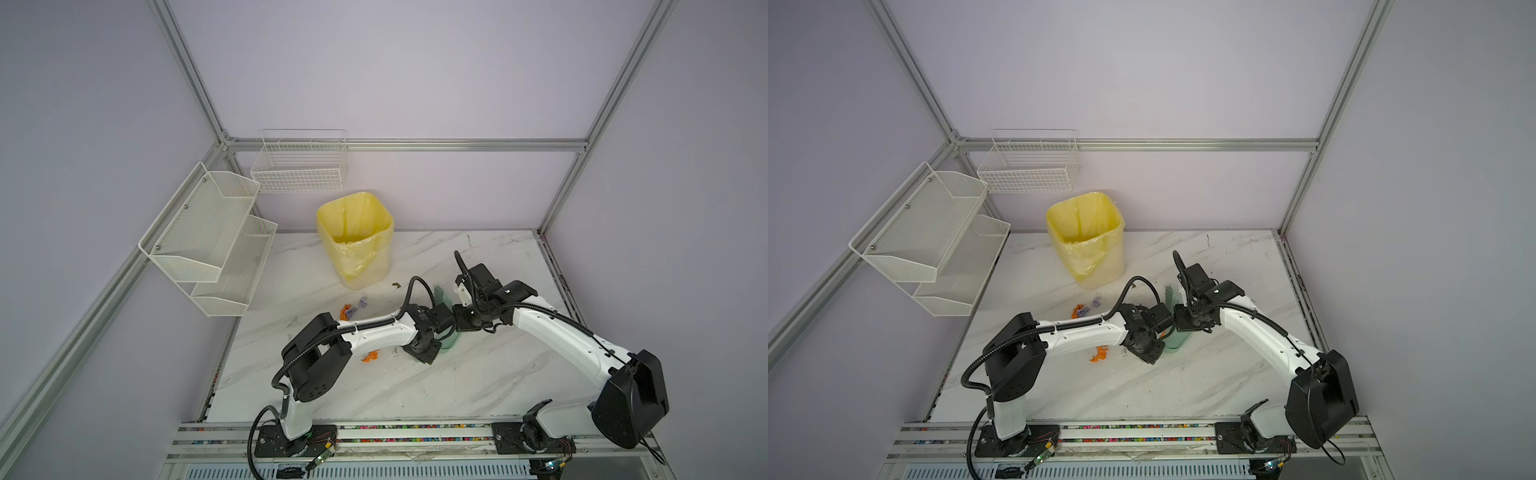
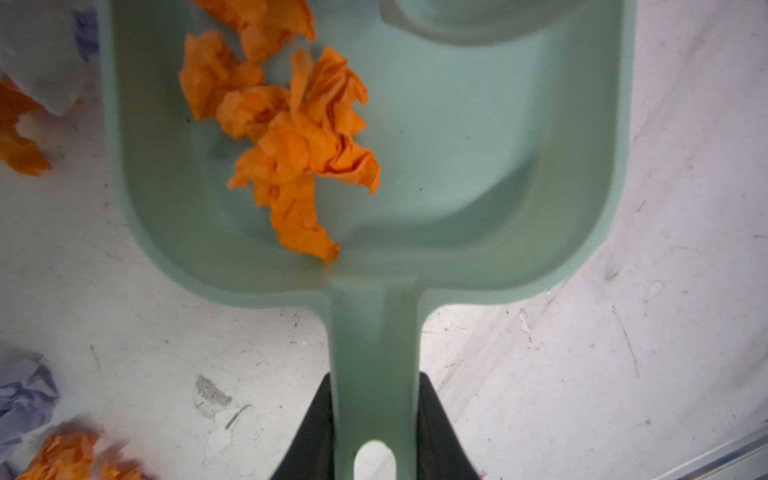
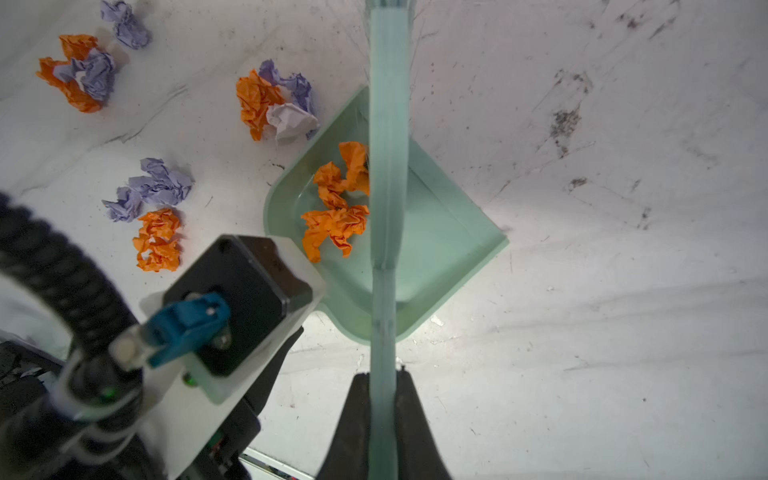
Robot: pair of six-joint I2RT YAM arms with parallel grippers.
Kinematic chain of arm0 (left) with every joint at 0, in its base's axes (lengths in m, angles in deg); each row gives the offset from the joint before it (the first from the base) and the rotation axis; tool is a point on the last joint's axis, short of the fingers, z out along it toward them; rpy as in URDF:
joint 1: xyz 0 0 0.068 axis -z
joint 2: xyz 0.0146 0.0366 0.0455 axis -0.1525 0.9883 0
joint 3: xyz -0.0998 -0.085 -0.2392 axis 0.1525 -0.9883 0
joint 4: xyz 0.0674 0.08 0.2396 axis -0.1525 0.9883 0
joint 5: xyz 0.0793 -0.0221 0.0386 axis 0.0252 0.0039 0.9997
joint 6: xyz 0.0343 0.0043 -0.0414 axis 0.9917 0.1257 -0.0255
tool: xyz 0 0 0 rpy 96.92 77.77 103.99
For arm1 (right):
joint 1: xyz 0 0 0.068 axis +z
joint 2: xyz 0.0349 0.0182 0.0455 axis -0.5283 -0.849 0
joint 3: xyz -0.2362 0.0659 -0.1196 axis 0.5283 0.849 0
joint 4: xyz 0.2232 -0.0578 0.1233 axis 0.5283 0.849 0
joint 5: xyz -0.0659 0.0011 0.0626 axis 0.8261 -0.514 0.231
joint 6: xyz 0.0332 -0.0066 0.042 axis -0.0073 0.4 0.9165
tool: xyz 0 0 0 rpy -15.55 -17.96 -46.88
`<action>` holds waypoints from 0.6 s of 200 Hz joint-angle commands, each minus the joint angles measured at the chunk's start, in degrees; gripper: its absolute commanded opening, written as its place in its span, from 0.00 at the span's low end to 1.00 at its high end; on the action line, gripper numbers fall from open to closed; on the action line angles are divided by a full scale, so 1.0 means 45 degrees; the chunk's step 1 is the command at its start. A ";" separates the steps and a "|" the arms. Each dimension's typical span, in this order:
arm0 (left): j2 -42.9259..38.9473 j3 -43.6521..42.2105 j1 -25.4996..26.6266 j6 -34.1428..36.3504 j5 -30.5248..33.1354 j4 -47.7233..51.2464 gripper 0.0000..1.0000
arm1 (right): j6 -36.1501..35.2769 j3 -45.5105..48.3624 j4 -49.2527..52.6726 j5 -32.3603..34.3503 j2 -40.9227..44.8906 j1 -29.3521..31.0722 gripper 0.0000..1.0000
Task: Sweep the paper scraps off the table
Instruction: 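Sweep orange scraps with the brush into the dustpan held by the left gripper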
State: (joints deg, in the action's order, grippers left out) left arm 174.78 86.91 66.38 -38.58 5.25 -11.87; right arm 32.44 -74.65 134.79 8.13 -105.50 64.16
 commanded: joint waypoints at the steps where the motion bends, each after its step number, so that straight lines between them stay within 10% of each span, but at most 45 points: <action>1: 0.0115 0.0514 -0.0085 -0.0082 0.0342 -0.0171 0.10 | 0.0036 0.0455 0.0052 -0.1239 0.1228 0.0133 0.00; 120: -0.0372 0.0009 -0.0076 -0.0831 0.0093 -0.1411 0.08 | 0.1564 -0.0357 0.0319 0.1878 0.2478 0.0075 0.00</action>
State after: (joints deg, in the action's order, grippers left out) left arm 174.83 86.91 66.16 -40.33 6.02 -15.28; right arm 38.91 -72.31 136.53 13.69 -94.18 64.64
